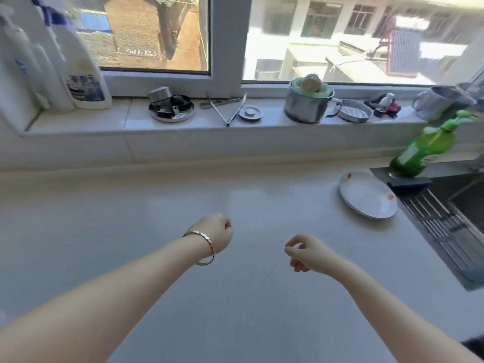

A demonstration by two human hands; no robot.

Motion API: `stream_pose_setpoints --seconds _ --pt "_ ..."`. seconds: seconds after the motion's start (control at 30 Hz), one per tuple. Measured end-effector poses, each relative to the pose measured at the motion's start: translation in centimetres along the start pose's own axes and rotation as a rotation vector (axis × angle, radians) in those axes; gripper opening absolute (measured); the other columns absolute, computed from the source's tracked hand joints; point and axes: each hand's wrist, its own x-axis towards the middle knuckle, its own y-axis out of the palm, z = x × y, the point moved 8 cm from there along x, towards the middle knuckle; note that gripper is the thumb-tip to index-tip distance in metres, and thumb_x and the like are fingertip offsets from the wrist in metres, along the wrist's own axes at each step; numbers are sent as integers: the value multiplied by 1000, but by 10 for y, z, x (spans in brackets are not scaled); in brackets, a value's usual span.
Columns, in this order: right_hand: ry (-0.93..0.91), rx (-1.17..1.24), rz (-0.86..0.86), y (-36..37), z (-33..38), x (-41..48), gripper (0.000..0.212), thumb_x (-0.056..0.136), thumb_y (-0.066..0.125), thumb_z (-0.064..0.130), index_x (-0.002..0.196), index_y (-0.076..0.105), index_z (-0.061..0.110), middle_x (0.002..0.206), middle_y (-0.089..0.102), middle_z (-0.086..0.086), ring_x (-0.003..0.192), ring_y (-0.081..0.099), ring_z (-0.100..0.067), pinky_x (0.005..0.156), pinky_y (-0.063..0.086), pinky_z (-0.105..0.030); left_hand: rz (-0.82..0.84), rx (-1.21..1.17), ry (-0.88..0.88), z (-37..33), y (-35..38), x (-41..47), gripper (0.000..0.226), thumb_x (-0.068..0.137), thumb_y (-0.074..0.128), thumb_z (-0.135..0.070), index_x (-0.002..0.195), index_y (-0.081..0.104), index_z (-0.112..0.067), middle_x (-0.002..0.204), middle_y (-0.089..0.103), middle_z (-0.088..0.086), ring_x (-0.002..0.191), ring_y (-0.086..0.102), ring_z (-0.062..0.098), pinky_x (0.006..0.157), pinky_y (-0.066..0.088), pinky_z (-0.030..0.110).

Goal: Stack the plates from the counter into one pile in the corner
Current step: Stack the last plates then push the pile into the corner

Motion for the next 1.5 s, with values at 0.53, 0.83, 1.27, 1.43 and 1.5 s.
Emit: stream_pose_setpoints --seconds 0.53,0.83,1.27,1.43,1.5 --pt "455 949 -488 -212 -235 148 42 98 34 27 132 38 4 128 57 -19 49 59 -21 44 37 -26 -1 197 -43 -158 77 128 38 97 29 -31 97 59 -8 103 69 11 97 63 30 83 49 34" --pt "393 1327 -483 -207 -248 159 37 92 42 -2 129 43 -7 84 55 -9 66 53 -22 35 48 -15 44 -16 -142 -148 83 141 38 96 31 -33 79 58 -13 82 70 4 85 68 27 80 51 35" --pt "-92 543 152 -141 -57 66 14 89 48 -1 81 55 8 49 64 -1 36 58 -14 38 44 -20 -168 -500 -253 -101 23 52 40 97 24 -45 85 48 -15 71 56 4 49 54 16 46 42 22" --pt "-272 336 254 -78 33 26 19 93 42 6 76 51 8 43 58 2 33 51 -11 39 38 -20 -427 -471 -376 -19 -23 -34 38 99 30 -32 80 47 -3 63 49 5 48 47 18 46 44 26" --pt "-365 188 227 -49 68 11 19 95 38 10 80 49 10 43 55 4 32 46 -7 40 35 -20 -475 -462 -439 17 -35 -66 36 99 30 -29 77 46 -5 63 50 5 50 48 18 48 46 29"
